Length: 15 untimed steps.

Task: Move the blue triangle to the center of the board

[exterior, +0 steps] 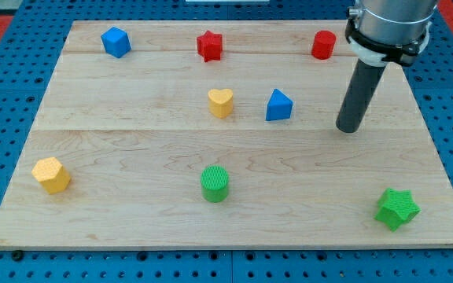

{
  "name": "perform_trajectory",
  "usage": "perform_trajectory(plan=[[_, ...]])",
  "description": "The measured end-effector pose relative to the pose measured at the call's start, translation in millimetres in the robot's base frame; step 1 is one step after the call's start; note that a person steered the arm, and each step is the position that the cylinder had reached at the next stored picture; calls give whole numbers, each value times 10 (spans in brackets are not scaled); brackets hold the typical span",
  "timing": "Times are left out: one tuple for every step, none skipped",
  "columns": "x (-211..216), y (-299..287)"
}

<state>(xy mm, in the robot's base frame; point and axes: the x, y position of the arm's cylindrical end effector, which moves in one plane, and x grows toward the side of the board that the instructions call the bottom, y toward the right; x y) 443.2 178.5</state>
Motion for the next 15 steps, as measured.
perform_trajectory(plan=[[-10,154],[-143,83],[-498,-441],[-529,-898],[-530,-1212],[-521,-1197],[-309,-639],[-175,-744],[-168,-1020],[-169,-1233],[-173,-1408],[-184,-1557],[-248,-1581],[-355,-1581],[-423,-1604]])
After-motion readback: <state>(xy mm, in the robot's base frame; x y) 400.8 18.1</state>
